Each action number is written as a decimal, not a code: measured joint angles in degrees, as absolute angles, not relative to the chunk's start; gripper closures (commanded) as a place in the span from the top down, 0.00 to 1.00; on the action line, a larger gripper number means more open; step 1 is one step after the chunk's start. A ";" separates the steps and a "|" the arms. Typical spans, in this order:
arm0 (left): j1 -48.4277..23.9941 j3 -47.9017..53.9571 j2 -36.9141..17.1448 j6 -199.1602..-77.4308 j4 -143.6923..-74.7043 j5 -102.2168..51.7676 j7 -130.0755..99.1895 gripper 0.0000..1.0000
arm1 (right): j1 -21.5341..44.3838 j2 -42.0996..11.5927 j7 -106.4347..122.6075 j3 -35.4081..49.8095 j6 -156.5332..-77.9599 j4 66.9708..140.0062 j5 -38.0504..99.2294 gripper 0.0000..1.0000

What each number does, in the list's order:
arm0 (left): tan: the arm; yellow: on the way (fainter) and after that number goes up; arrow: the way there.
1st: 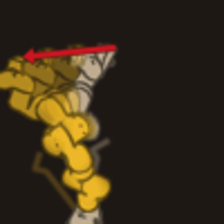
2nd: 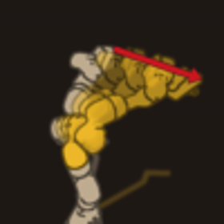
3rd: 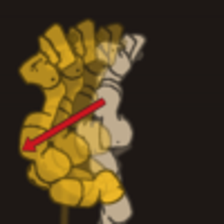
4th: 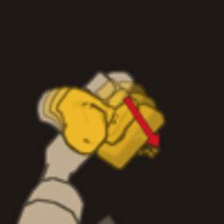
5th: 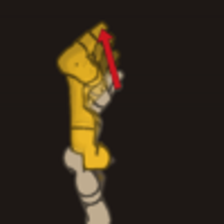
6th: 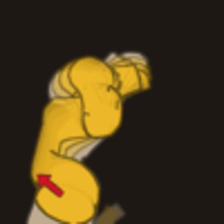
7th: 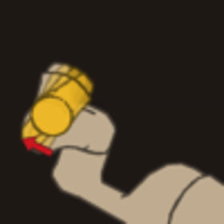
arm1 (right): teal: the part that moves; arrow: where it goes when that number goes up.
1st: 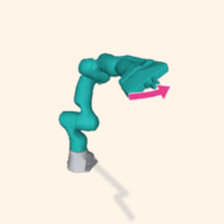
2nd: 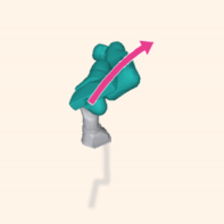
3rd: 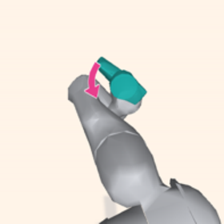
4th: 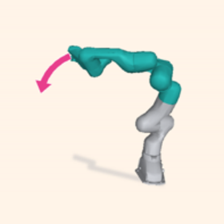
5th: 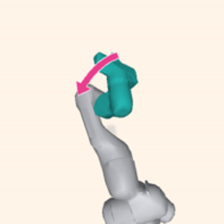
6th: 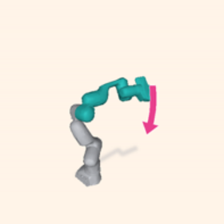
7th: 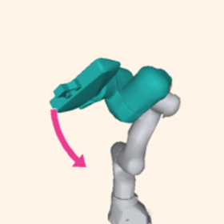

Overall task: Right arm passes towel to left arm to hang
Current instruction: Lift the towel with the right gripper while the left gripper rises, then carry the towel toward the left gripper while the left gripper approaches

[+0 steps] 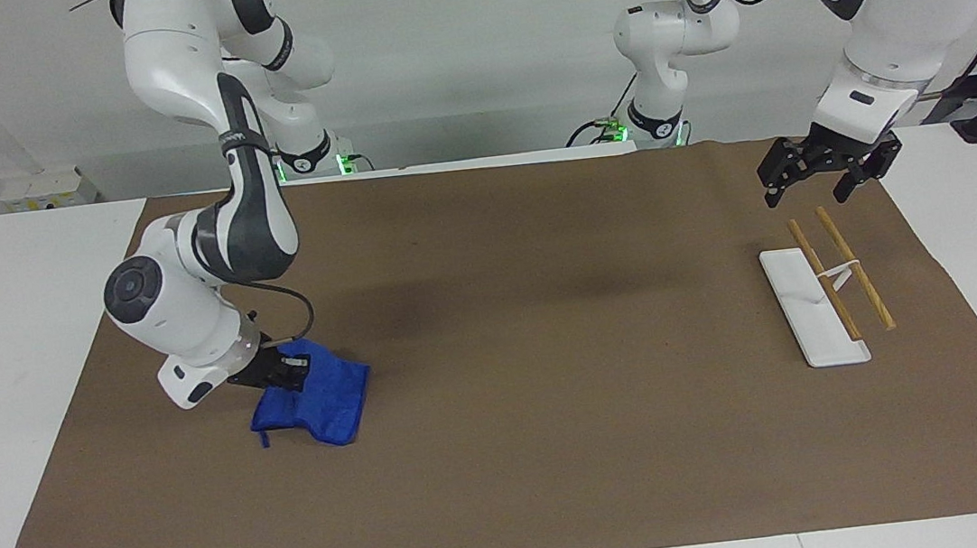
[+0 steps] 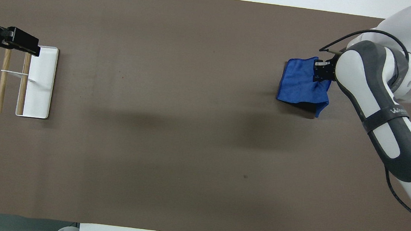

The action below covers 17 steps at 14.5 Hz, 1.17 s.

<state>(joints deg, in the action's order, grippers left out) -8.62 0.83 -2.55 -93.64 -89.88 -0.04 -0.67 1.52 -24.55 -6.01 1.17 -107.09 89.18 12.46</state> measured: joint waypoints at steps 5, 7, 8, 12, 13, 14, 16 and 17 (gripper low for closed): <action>-8.63 1.11 -2.55 -93.73 -89.88 -0.04 -2.96 0.98 | 3.98 -23.23 -21.22 4.39 -103.12 84.52 25.01 0.01; -8.63 1.57 -2.55 -94.76 -89.88 -0.05 -8.59 0.98 | 4.16 -22.99 -27.14 4.96 -103.15 84.31 33.05 0.01; -8.64 2.25 -2.55 -95.16 -89.88 -0.06 -13.09 0.98 | 4.27 -22.93 -30.14 5.38 -103.36 84.18 36.67 0.01; -8.71 6.36 -2.56 -97.97 -90.22 -0.07 -35.50 0.98 | 5.39 -22.20 -39.24 6.22 -105.28 84.12 50.22 0.01; -8.71 6.93 -2.61 -98.88 -90.49 -0.33 -41.29 0.98 | 5.97 -21.99 -40.72 6.23 -105.73 84.22 53.74 0.01; -8.72 7.24 -2.72 -100.23 -90.80 -1.28 -46.86 0.98 | 6.63 -21.83 -42.21 6.24 -107.15 84.55 56.76 0.01; -8.70 7.29 -3.01 -103.83 -92.17 -4.72 -57.15 0.98 | 8.48 -21.49 -44.82 6.27 -111.77 85.87 61.54 0.01; -8.70 7.30 -3.25 -105.44 -93.00 -6.43 -62.20 0.98 | 9.56 -21.43 -45.90 6.30 -114.51 86.66 63.33 0.01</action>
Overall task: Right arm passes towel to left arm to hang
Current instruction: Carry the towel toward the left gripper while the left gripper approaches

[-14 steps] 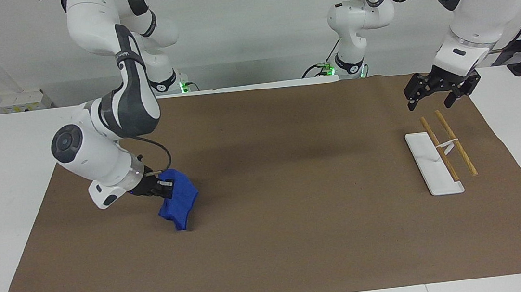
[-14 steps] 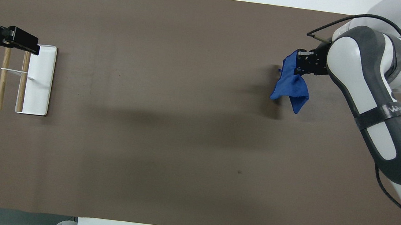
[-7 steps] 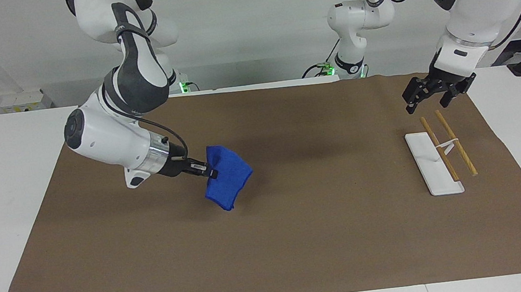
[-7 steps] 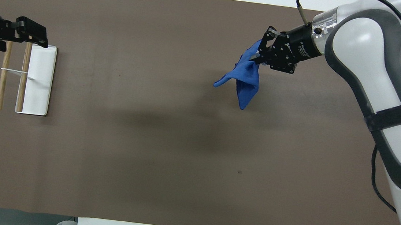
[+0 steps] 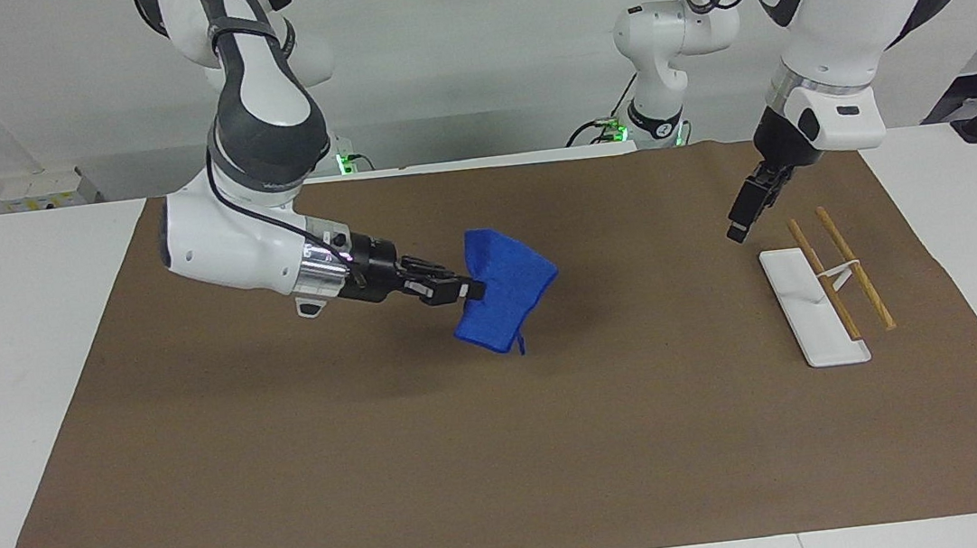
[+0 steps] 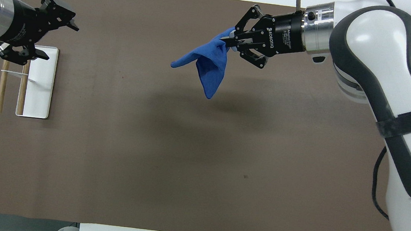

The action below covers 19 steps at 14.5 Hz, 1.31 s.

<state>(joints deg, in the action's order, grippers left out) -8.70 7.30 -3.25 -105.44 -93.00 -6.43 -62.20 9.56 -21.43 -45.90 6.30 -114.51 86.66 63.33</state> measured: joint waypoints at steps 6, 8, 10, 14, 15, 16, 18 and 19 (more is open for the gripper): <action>-8.74 10.13 -5.29 -112.08 -94.32 -15.07 -89.58 0.97 | 13.93 -21.30 -54.67 6.36 -126.24 88.99 70.75 0.01; -8.81 11.70 -6.42 -115.23 -94.49 -15.21 -94.71 0.97 | 14.56 -21.20 -56.65 6.36 -128.28 89.33 71.82 0.01; -8.86 12.47 -7.83 -119.23 -94.57 -17.19 -97.67 0.97 | 15.87 -21.13 -58.37 6.38 -130.30 89.59 71.97 0.01; -9.11 14.34 -10.44 -128.45 -94.58 -18.85 -102.39 0.95 | 17.41 -20.97 -59.19 6.38 -131.71 89.95 72.01 0.01; -9.27 14.47 -10.84 -129.37 -94.46 -18.88 -102.67 0.95 | 17.77 -20.96 -59.20 6.38 -132.33 90.01 72.01 0.01; -9.42 14.54 -11.14 -129.73 -94.38 -18.90 -102.73 0.94 | 18.19 -20.96 -59.20 6.38 -133.06 90.09 72.01 0.01; -9.73 14.87 -11.47 -129.79 -94.38 -18.91 -102.79 0.92 | 18.98 -20.96 -59.21 6.39 -133.89 90.30 72.01 0.01; -9.93 15.11 -11.57 -129.79 -94.39 -18.91 -102.87 0.91 | 19.17 -20.96 -59.22 6.39 -133.98 90.39 72.02 0.01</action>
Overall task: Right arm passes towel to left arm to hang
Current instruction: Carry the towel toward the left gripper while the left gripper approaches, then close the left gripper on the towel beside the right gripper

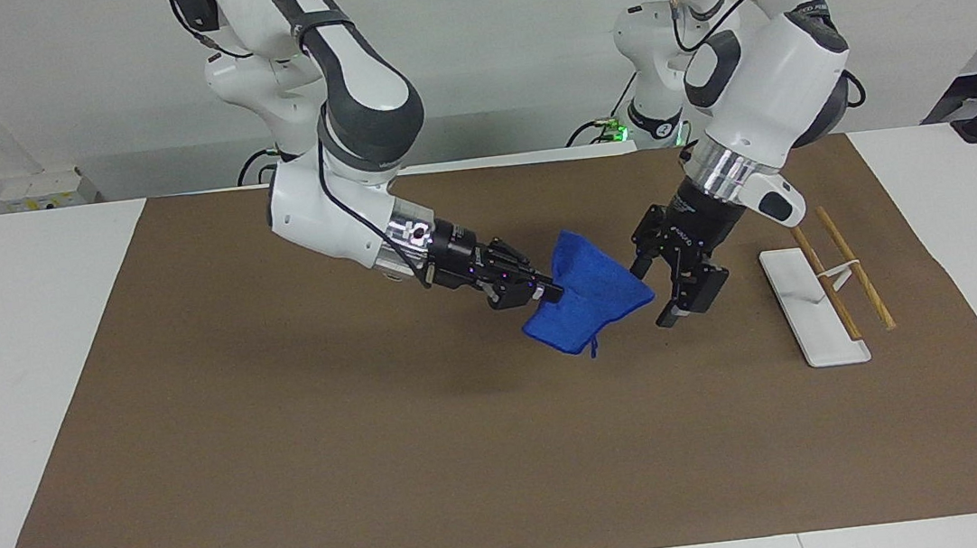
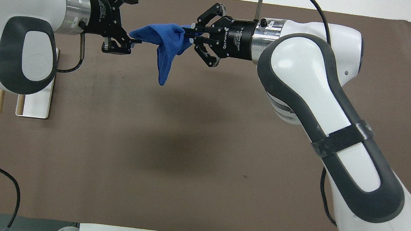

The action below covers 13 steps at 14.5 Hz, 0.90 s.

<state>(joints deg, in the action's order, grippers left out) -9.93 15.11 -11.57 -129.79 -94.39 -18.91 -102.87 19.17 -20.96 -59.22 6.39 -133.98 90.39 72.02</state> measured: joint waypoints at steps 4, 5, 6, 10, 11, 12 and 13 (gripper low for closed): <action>-10.29 15.87 -11.94 -129.75 -94.70 -18.91 -103.10 0.76 | 19.17 -20.96 -59.21 6.35 -133.99 90.44 72.02 0.01; -10.31 16.04 -12.06 -129.75 -94.82 -18.91 -103.10 0.63 | 19.17 -20.96 -59.21 6.35 -133.99 90.44 72.02 0.01; -10.32 16.13 -12.15 -129.73 -94.85 -18.91 -103.10 0.51 | 19.17 -20.96 -59.22 6.35 -133.99 90.44 72.02 0.01; -10.32 16.17 -12.26 -129.25 -94.87 -18.91 -103.09 0.09 | 19.17 -20.96 -59.21 6.35 -133.99 90.45 72.02 0.01; -10.32 16.17 -12.28 -129.00 -94.86 -18.91 -103.09 0.05 | 19.17 -20.96 -59.22 6.35 -133.99 90.45 72.02 0.01; -10.32 16.17 -12.30 -128.82 -94.87 -18.91 -103.09 0.02 | 19.16 -20.96 -59.21 6.34 -133.99 90.45 72.02 0.01; -10.31 16.17 -12.31 -128.75 -94.86 -18.91 -103.09 0.01 | 19.16 -20.96 -59.22 6.33 -133.99 90.45 72.02 0.01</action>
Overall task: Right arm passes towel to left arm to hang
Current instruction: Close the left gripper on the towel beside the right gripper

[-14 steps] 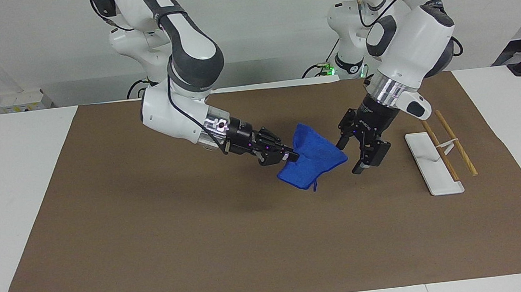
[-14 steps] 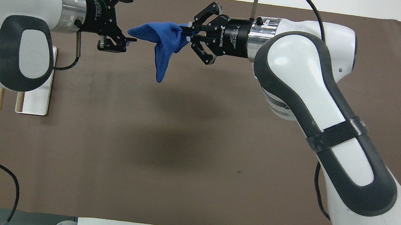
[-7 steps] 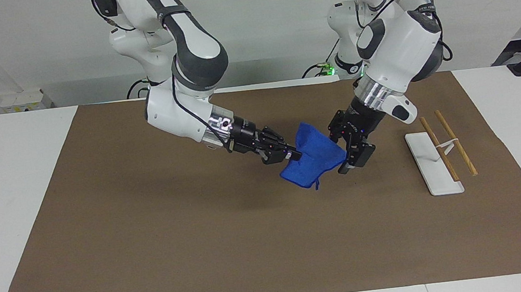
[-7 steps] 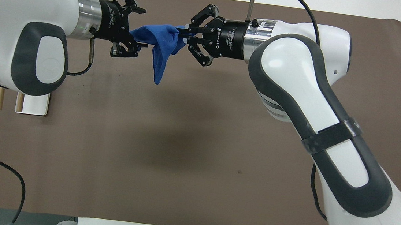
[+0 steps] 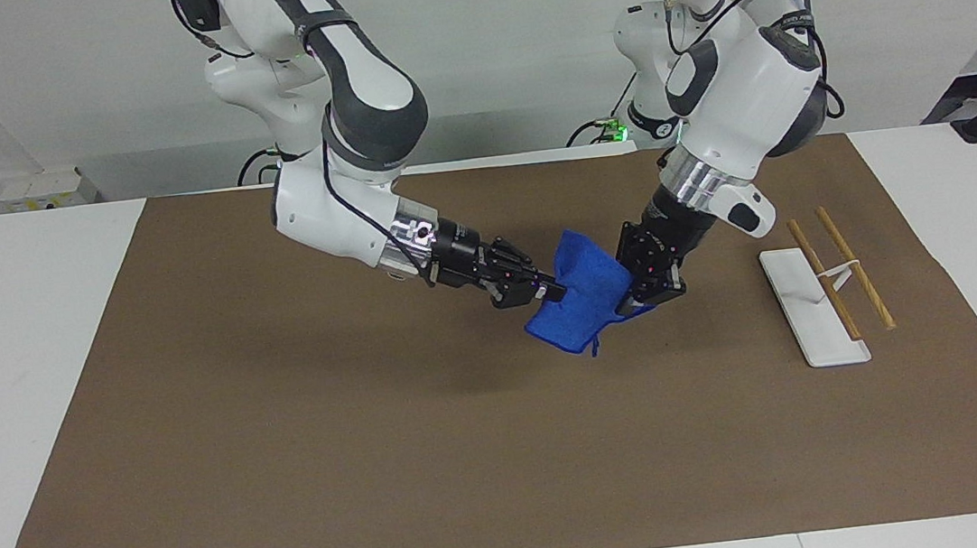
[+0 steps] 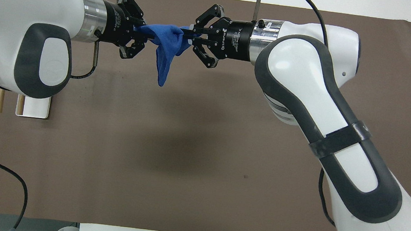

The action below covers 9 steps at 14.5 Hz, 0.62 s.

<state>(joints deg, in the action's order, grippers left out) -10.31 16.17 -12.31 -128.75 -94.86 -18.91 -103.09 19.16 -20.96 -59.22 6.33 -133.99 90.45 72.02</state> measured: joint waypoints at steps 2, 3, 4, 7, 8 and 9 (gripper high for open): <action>-10.23 16.13 -12.31 -128.50 -94.83 -18.91 -103.09 0.00 | 19.16 -20.95 -59.21 6.33 -133.99 90.45 72.02 0.07; -10.18 16.09 -12.31 -128.43 -94.82 -18.91 -103.09 0.00 | 19.16 -20.94 -59.22 6.33 -133.99 90.45 72.02 0.10; -10.13 16.05 -12.31 -128.42 -94.78 -18.92 -103.09 0.00 | 19.16 -20.94 -59.22 6.33 -133.99 90.45 72.02 0.14; -10.01 15.91 -12.31 -128.42 -94.68 -19.85 -103.10 0.00 | 19.15 -20.92 -59.22 6.33 -133.99 90.45 72.02 0.77; -9.98 15.82 -12.31 -128.42 -94.68 -20.39 -103.10 0.00 | 19.14 -20.89 -59.22 6.30 -134.00 90.44 72.02 1.00; -9.92 15.73 -12.31 -128.41 -94.68 -20.73 -103.10 0.00 | 19.14 -20.87 -59.16 6.25 -134.02 90.44 72.02 1.00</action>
<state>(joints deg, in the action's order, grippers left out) -9.92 15.73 -12.31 -128.41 -94.68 -20.73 -103.10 19.14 -20.87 -59.16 6.25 -134.02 90.44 72.02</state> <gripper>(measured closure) 0.969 0.692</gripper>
